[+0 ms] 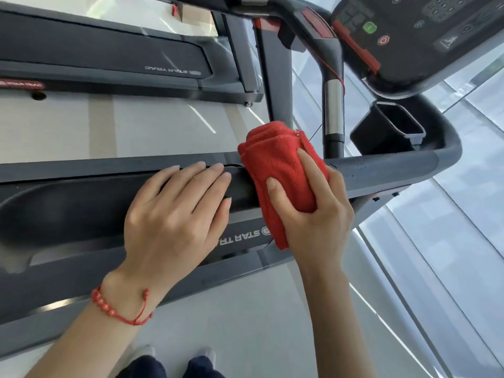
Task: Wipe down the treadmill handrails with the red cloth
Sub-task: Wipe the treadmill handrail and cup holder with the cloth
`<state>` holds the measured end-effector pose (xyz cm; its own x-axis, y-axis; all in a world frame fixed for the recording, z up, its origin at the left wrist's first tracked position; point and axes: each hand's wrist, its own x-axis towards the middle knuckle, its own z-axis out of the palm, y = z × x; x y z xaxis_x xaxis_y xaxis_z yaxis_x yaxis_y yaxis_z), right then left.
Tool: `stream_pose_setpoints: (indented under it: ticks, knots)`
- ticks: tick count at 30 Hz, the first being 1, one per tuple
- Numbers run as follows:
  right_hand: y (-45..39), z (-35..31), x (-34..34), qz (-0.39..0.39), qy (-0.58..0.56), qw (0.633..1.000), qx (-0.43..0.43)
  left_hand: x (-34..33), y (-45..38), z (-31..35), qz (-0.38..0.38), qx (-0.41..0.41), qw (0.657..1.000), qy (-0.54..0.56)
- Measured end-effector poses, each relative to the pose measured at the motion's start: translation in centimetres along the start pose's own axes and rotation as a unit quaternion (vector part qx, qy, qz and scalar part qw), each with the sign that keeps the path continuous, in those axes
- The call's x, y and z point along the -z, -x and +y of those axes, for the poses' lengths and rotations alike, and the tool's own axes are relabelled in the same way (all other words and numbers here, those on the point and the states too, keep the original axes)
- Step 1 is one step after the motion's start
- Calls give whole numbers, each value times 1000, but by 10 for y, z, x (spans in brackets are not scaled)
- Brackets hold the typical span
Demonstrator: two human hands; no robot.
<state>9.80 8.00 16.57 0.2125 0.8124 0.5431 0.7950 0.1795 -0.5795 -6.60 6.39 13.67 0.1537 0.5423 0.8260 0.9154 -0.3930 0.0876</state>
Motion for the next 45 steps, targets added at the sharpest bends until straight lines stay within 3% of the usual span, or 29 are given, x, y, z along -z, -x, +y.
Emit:
stream_pose_setpoints:
  ticks: [7,14,19,26,34,40,45]
  knots:
    - [-7,15,3,37,17,999,-14,-2,2,0,8,-1,1000,-10]
    - [-11,20,5,-14,-19,999,35,-1,-3,6,1,23,1000,-19]
    - [-26,41,14,21,-30,999,-15,-6,-15,25,-3,62,998,26]
    - [-25,40,14,10,16,1000,0,-37,-29,52,-55,30,997,44]
    - [-44,62,23,17,6,999,-50,-45,-28,51,-17,23,999,25]
    - [-37,57,20,-4,5,1000,14,-47,-29,52,-13,22,1000,13]
    - [-56,82,33,-7,-13,1000,-10,-43,-33,57,-21,45,999,17]
